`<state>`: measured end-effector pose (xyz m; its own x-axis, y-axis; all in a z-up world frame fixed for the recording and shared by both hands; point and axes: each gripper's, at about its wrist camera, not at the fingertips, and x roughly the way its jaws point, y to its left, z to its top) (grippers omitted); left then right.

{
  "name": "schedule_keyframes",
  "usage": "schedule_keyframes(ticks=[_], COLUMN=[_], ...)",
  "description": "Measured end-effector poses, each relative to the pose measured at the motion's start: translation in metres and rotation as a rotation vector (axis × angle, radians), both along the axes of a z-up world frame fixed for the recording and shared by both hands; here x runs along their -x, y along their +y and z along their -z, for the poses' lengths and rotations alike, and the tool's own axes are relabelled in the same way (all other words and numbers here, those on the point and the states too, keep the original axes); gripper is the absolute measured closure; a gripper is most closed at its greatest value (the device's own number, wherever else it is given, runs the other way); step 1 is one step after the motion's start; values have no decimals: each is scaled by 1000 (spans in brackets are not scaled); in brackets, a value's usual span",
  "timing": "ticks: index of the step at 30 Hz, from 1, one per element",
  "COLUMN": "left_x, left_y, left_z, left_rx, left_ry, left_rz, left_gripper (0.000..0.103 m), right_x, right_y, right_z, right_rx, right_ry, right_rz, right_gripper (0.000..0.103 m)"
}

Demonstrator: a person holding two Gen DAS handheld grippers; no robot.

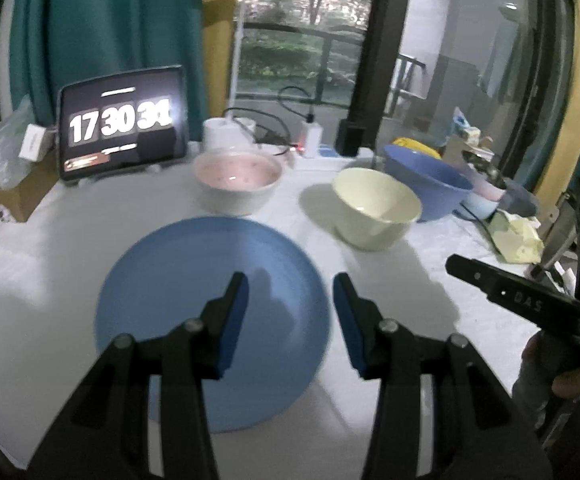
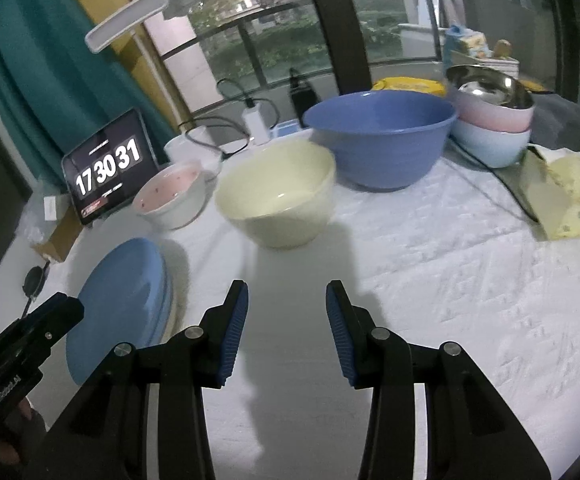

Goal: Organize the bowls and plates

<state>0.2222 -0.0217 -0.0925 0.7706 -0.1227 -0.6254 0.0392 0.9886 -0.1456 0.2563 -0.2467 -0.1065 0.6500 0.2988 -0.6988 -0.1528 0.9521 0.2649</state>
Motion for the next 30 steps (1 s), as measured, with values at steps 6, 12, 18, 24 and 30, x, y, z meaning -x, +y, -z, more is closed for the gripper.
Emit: schedule_keyframes(ticks=[6, 12, 18, 24, 30], left_x=[-10, -22, -33, -47, -63], left_y=[-32, -55, -75, -89, -102], left_z=[-4, -9, -13, -17, -21], left_rx=[-1, -16, -32, -39, -49], left_ry=[3, -9, -20, -36, -49], left_rz=[55, 92, 116, 135, 156], left_gripper=[57, 57, 57, 56, 56], right_x=[-1, -5, -14, -26, -41], right_y=[-26, -48, -69, -80, -89], right_z=[-6, -9, -9, -15, -19], right_rx=[-12, -24, -36, -35, -31], right_ry=[-19, -32, -40, -62, -75], right_rz=[24, 55, 80, 84, 92], right_gripper=[60, 60, 60, 60, 60])
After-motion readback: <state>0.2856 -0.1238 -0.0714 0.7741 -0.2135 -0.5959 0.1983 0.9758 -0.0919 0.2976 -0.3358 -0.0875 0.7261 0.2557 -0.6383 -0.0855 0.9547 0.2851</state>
